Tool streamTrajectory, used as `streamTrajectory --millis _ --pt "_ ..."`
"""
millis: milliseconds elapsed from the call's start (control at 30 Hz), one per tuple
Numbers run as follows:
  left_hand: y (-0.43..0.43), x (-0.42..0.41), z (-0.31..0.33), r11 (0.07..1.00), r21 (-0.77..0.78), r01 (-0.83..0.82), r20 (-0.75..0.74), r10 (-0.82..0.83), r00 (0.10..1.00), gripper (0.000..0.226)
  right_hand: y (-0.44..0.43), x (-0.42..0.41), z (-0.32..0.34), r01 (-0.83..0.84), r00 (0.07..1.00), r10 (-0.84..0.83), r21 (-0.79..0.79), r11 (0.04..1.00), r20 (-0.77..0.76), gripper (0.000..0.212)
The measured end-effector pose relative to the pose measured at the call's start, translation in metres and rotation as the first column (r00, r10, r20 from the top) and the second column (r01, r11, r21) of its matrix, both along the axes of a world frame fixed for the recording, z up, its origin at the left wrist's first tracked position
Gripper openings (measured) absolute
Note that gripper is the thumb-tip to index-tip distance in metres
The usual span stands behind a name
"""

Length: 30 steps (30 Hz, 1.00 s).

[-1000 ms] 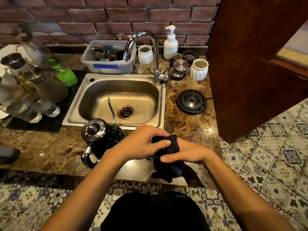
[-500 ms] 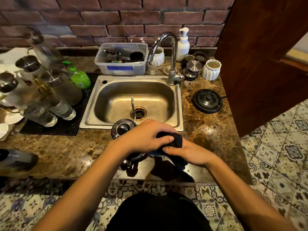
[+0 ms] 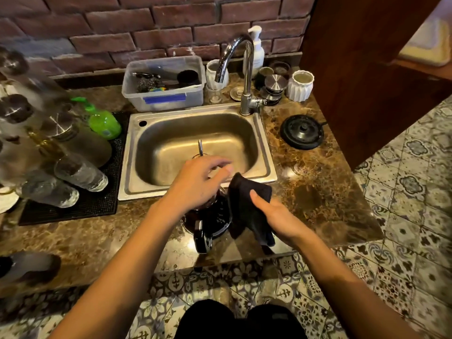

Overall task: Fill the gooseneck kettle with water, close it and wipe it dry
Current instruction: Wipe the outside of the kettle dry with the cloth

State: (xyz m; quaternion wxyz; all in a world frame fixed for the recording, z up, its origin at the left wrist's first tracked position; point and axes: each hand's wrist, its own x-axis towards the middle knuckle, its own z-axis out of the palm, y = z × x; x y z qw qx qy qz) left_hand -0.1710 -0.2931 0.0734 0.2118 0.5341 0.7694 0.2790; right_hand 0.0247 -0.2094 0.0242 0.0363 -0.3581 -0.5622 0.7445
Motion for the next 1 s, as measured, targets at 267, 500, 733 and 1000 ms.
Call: streamTrajectory --millis 267,500,733,1000 --pt "-0.001 -0.006 -0.035 0.955 -0.123 -0.269 0.193 0.289 0.938 0.052 -0.016 -0.036 -0.021 -0.063 0.992 0.044 0.161 0.985 0.115 0.032" --pt "0.005 0.01 -0.048 0.895 -0.083 -0.437 0.038 0.441 0.897 0.057 -0.007 -0.03 -0.062 0.058 0.966 -0.09 -0.135 0.989 -0.244 0.082" --pt "0.007 0.015 -0.053 0.858 -0.037 -0.513 -0.029 0.512 0.859 0.063 0.013 -0.023 -0.081 -0.11 0.957 0.116 0.04 0.993 -0.264 0.059" --pt "0.011 0.012 -0.064 0.823 0.009 -0.568 -0.003 0.568 0.823 0.069 0.032 -0.03 -0.087 -0.223 0.946 0.28 0.296 0.929 -0.166 0.042"
